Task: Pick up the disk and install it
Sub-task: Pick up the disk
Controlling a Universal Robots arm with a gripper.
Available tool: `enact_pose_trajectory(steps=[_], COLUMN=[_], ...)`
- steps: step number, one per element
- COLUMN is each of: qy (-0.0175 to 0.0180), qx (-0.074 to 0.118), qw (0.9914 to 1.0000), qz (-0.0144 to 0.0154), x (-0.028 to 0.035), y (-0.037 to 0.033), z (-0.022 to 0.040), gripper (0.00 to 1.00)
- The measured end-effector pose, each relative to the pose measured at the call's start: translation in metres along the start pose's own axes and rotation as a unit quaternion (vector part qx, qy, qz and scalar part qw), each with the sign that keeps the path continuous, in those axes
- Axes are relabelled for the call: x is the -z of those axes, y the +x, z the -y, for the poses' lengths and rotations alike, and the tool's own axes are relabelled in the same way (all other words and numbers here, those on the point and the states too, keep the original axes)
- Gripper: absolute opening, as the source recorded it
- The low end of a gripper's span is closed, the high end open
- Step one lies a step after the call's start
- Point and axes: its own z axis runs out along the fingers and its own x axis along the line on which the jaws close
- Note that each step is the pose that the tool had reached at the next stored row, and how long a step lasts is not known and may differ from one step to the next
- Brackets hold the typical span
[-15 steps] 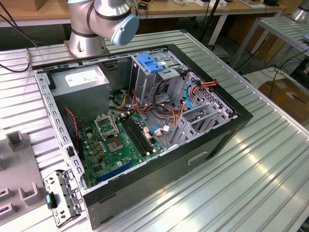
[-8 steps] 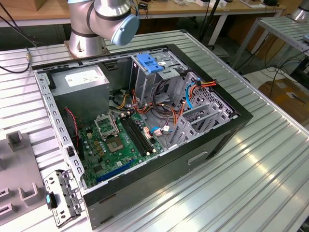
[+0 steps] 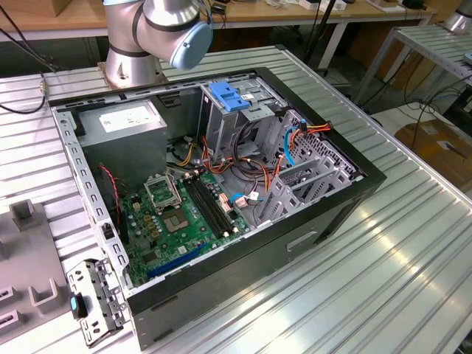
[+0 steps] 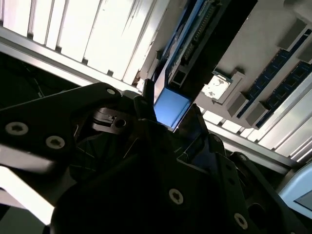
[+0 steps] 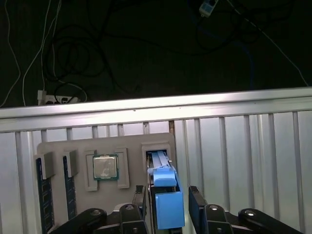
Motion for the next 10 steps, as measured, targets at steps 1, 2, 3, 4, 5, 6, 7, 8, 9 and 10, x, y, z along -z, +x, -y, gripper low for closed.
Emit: enact_pose_trajectory(steps=[1, 2, 3, 4, 5, 6, 7, 8, 9, 10], qy=[0.0, -0.0002, -0.0004, -0.0003, -0.0004, -0.0003, -0.0004, -0.0003, -0.0004, -0.0004], qx=[0.001, 0.009, 0.012, 0.012, 0.012, 0.012, 0.012, 0.012, 0.012, 0.012], qw=[1.0, 0.99995, 0.99991, 0.99991, 0.99991, 0.99991, 0.99991, 0.99991, 0.99991, 0.99991], qz=[0.0008, 0.0046, 0.0049, 0.0049, 0.0049, 0.0049, 0.0049, 0.0049, 0.0049, 0.0049], x=[-0.0083, -0.0136, -0.0159, -0.0166, -0.017, -0.0175, -0.0179, -0.0184, -0.0188, -0.0191], y=[0.0003, 0.0006, 0.0006, 0.0006, 0.0006, 0.0006, 0.0006, 0.0006, 0.0006, 0.0006], z=[-0.0006, -0.0021, -0.0021, -0.0021, -0.0021, -0.0021, -0.0021, -0.0021, -0.0021, -0.0021], gripper=[0.48, 0.48, 0.48, 0.48, 0.48, 0.48, 0.48, 0.48, 0.48, 0.48])
